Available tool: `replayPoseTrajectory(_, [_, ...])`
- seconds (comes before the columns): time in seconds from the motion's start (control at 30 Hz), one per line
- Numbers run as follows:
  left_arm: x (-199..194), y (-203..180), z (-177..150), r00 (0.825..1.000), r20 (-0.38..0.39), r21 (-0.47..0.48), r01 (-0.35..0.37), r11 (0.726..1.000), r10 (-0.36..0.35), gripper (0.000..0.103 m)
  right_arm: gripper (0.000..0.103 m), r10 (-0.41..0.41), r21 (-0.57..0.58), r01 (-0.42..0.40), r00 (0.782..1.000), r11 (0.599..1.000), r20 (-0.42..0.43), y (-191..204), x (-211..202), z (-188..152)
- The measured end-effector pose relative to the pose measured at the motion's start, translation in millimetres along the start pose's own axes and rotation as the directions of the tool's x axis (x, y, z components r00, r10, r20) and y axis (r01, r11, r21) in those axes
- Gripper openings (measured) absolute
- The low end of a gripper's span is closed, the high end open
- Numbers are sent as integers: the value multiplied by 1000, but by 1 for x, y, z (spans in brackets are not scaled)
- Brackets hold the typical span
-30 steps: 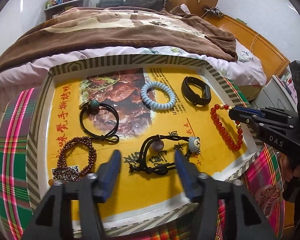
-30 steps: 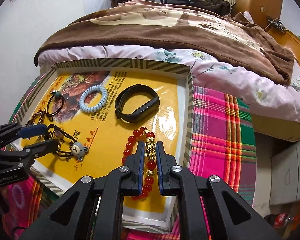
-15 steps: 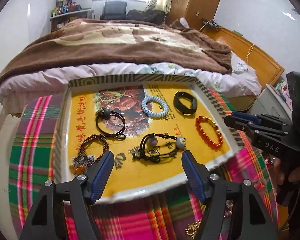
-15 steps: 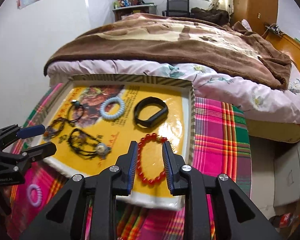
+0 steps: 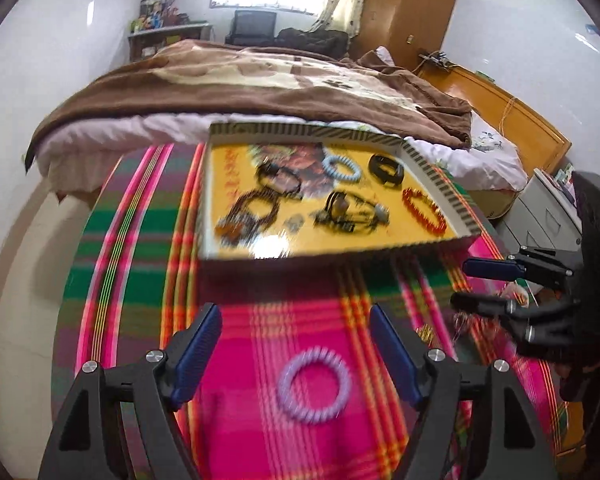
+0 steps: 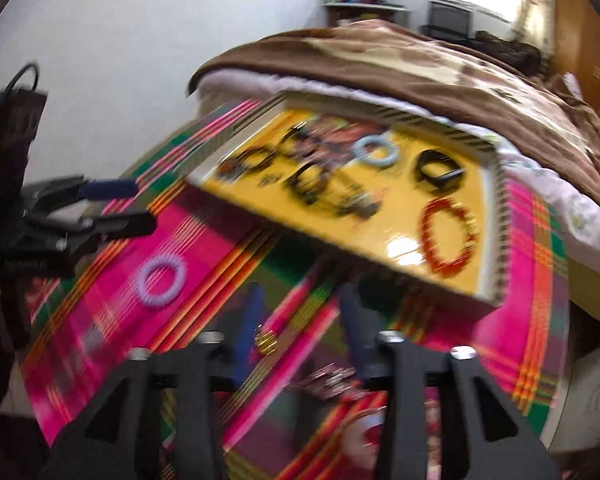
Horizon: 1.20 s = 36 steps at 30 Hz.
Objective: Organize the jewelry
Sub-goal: 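Grasp the gold chain bracelet with the right tool while the left tool approaches the lavender coil, then grasp the lavender coiled hair tie with the left tool while the right tool holds the chain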
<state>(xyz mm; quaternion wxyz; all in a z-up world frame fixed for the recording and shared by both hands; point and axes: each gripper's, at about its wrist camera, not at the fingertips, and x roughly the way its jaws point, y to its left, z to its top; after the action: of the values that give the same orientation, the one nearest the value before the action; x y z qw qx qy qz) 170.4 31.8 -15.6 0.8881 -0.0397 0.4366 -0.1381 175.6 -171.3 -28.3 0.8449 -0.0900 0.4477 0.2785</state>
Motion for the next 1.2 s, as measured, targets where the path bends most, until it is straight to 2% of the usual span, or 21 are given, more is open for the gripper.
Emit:
replayPoseTrajectory(0.23, [-6, 24, -25, 1000, -16, -74, -9, 997, 8, 77, 51, 31, -20, -32, 998, 999, -61, 17, 24, -7])
replayPoseTrajectory(0.47, [-4, 30, -34, 1000, -29, -88, -7, 996, 4, 77, 51, 14, -62, -21, 993, 998, -118, 28, 42, -11])
replayPoseTrajectory(0.77, [6, 31, -39, 998, -57, -92, -4, 996, -1, 77, 51, -22, -85, 14, 996, 996, -89, 33, 41, -16])
replayPoseTrajectory(0.8, [8, 30, -39, 998, -63, -89, -6, 996, 0, 77, 48, -26, -77, 19, 996, 997, -87, 32, 41, -17])
replayPoseTrajectory(0.87, [10, 30, -40, 998, -69, -89, -7, 996, 0, 77, 35, -36, -64, 31, 996, 997, -78, 30, 39, -17])
replayPoseTrajectory(0.93, [11, 30, -40, 997, -71, -89, -10, 996, 4, 77, 17, -31, -53, 27, 997, 998, -74, 27, 36, -19])
replayPoseTrajectory(1.1, [13, 25, -40, 997, -75, -74, -20, 997, 14, 77, 13, -38, -42, 36, 998, 998, -56, 28, 32, -25])
replayPoseTrajectory(1.2, [17, 24, -40, 996, -82, -69, -26, 997, 20, 77, 10, -8, 16, 8, 999, 1000, -42, 23, 30, -26])
